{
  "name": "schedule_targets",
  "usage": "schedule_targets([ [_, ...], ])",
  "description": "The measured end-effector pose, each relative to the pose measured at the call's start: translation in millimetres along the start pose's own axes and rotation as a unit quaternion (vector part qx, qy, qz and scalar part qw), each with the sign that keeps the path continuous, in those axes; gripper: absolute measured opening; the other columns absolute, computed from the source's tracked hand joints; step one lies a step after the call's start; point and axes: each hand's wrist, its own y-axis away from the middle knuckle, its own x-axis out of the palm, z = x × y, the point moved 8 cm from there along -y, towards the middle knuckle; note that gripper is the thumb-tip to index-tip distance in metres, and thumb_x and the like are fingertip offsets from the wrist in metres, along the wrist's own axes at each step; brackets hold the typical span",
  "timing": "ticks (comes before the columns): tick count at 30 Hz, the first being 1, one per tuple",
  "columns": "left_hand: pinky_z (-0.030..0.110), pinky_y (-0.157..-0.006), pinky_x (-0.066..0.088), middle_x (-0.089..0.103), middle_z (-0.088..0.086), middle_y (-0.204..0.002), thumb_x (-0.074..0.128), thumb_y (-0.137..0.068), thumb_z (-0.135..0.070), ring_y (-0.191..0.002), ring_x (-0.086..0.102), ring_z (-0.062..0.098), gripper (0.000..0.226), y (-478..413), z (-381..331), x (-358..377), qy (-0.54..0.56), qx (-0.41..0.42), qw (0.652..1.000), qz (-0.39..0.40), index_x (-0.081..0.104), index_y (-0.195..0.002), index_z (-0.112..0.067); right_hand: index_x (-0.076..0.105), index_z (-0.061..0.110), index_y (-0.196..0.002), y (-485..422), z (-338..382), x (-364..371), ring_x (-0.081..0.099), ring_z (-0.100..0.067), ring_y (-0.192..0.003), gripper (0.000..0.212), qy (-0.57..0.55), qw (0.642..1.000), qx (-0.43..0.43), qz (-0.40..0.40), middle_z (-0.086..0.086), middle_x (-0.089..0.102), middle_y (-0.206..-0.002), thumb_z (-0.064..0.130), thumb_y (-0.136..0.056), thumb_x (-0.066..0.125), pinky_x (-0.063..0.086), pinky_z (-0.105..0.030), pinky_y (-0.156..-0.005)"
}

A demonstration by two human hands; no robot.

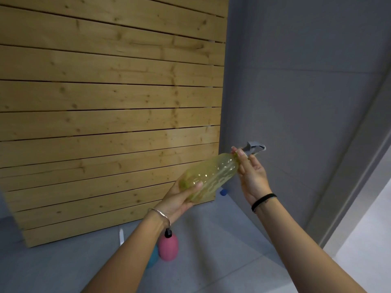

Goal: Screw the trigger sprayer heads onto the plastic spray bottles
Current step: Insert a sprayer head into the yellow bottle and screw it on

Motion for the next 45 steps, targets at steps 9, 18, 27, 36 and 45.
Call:
schedule_targets([
  [9, 0.012, -0.073, 0.052, 0.05, -0.002, -0.134, 0.079, -0.072, -0.018, -0.115, 0.055, 0.013, 0.082, -1.6, 7.3, -1.0, -0.176, 0.034, 0.983, -0.032, 0.033, -0.14, -0.025, 0.066, 0.017, -0.1, 0.9, 5.1, 0.0, 0.072, -0.005, -0.081, 0.016, -0.006, 1.0, -0.006, 0.006, 0.008, 0.077, -0.087, 0.021, -0.084, 0.067, 0.055, -0.019, -0.071],
  [18, 0.038, -0.109, 0.038, 0.056, -0.003, -0.133, 0.076, -0.068, -0.039, -0.124, 0.053, 0.018, 0.074, -5.4, 0.0, -7.4, 0.005, 0.065, 0.993, -0.101, 0.047, -0.134, -0.02, 0.058, 0.006, -0.119, 4.5, -1.4, 10.3, 0.072, -0.004, -0.085, 0.039, -0.012, 1.0, -0.006, 0.016, 0.005, 0.077, -0.093, 0.017, -0.083, 0.068, 0.056, -0.017, -0.072],
  [27, 0.042, -0.084, 0.055, 0.062, 0.001, -0.122, 0.05, -0.088, -0.049, -0.107, 0.062, 0.021, 0.047, -12.0, -2.8, -10.8, -0.006, 0.007, 0.999, -0.045, 0.049, -0.128, -0.025, 0.06, 0.019, -0.09, 3.4, -7.7, -3.6, 0.072, -0.005, -0.075, 0.01, -0.022, 0.999, 0.014, -0.019, 0.003, 0.074, -0.087, 0.02, -0.083, 0.068, 0.056, -0.018, -0.071],
  [36, 0.039, -0.076, 0.059, 0.06, -0.008, -0.119, 0.063, -0.058, -0.074, -0.096, 0.071, 0.022, 0.081, 2.5, 15.1, -10.3, -0.129, -0.112, 0.985, 0.024, 0.038, -0.129, -0.043, 0.065, 0.018, -0.095, 1.7, -13.5, 4.7, 0.071, -0.003, -0.084, 0.01, -0.016, 0.999, 0.031, 0.024, 0.005, 0.076, -0.091, 0.02, -0.085, 0.066, 0.055, -0.016, -0.071],
  [45, 0.038, -0.069, 0.058, 0.072, 0.008, -0.105, 0.042, -0.083, -0.065, -0.091, 0.07, 0.022, 0.057, -6.7, 23.1, -26.0, 0.052, -0.112, 0.991, -0.058, 0.058, -0.115, -0.021, 0.065, 0.009, -0.113, 5.6, -23.4, 21.2, 0.071, -0.01, -0.092, 0.033, 0.033, 0.997, 0.042, 0.051, 0.001, 0.075, -0.1, 0.019, -0.082, 0.07, 0.055, -0.022, -0.087],
])
